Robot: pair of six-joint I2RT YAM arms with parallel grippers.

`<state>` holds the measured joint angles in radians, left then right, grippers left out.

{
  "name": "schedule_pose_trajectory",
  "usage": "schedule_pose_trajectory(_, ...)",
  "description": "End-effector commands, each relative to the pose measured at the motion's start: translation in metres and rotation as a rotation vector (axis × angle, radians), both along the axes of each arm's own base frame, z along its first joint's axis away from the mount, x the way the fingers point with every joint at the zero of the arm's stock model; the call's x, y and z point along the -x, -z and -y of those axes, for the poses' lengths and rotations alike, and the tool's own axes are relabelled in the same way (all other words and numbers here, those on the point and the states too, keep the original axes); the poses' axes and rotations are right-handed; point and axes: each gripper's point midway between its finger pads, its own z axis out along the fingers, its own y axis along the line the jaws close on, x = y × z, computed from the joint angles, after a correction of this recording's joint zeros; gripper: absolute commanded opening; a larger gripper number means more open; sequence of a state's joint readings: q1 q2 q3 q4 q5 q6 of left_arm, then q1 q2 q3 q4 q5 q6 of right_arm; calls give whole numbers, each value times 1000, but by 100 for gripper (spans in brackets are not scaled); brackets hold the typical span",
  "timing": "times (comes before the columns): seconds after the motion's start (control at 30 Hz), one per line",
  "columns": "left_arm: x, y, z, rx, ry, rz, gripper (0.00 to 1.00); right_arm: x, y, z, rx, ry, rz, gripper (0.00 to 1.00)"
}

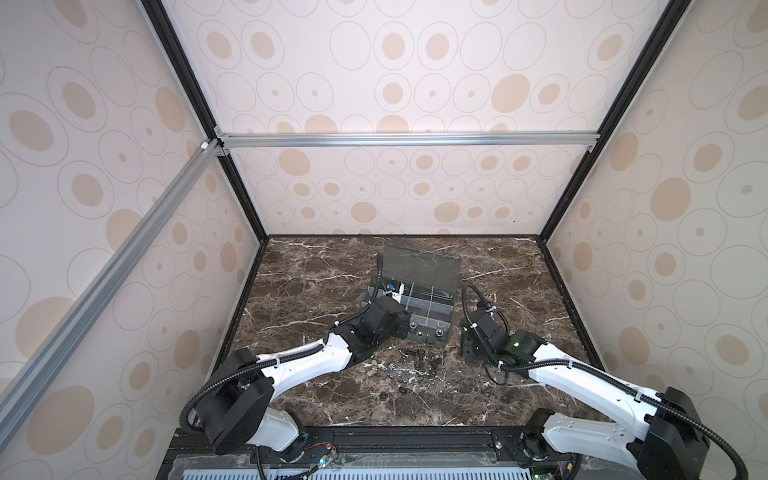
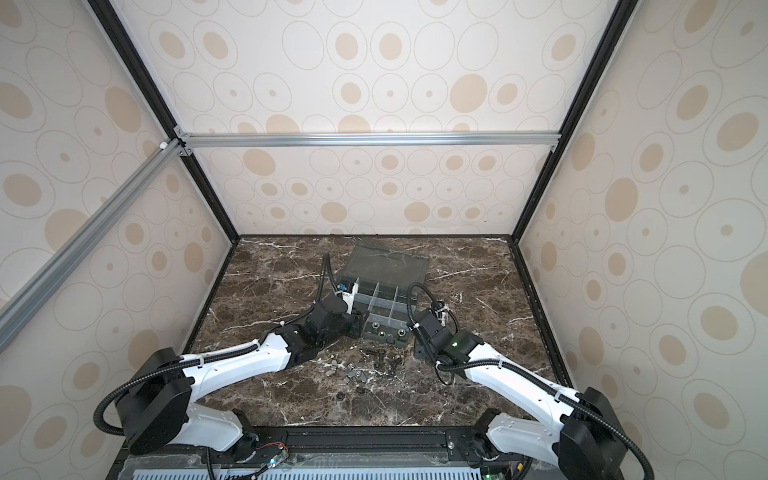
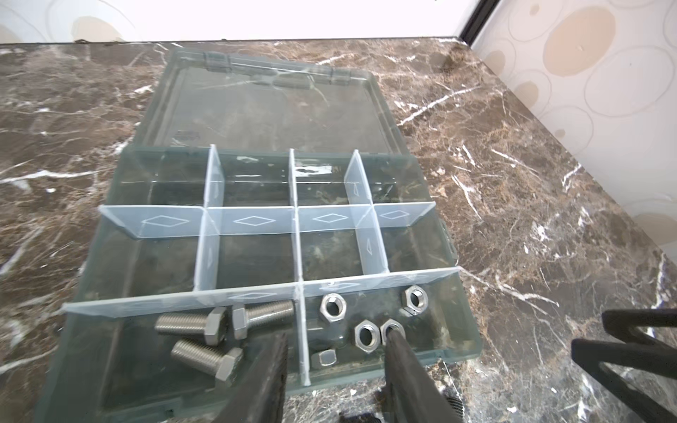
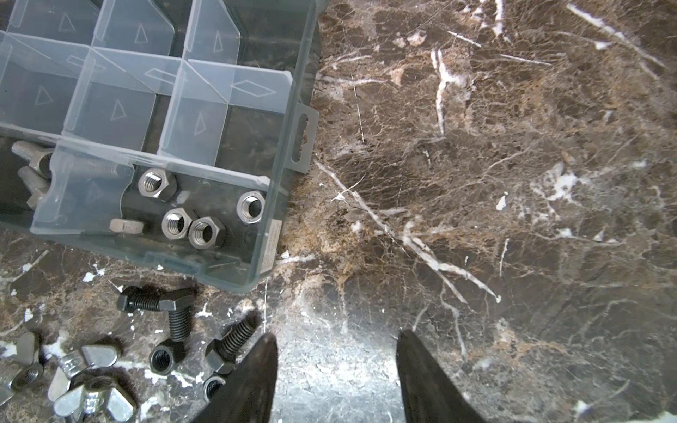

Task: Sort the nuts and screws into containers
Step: 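Withdraw the left gripper while the right gripper moves toward the loose black bolts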

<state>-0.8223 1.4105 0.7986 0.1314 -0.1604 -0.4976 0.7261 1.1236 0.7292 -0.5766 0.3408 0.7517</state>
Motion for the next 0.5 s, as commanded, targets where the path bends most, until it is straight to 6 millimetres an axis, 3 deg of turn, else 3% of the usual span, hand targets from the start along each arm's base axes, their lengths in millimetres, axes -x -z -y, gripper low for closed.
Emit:
schedule_pose_trajectory(0.0, -7, -18, -10, 60, -59, 51, 44, 1, 0, 3, -6, 20, -12, 56)
schedule_pose_trajectory(0.47, 2, -31, -53, 86, -171, 114, 46, 10, 5, -2, -50, 9, -44, 56)
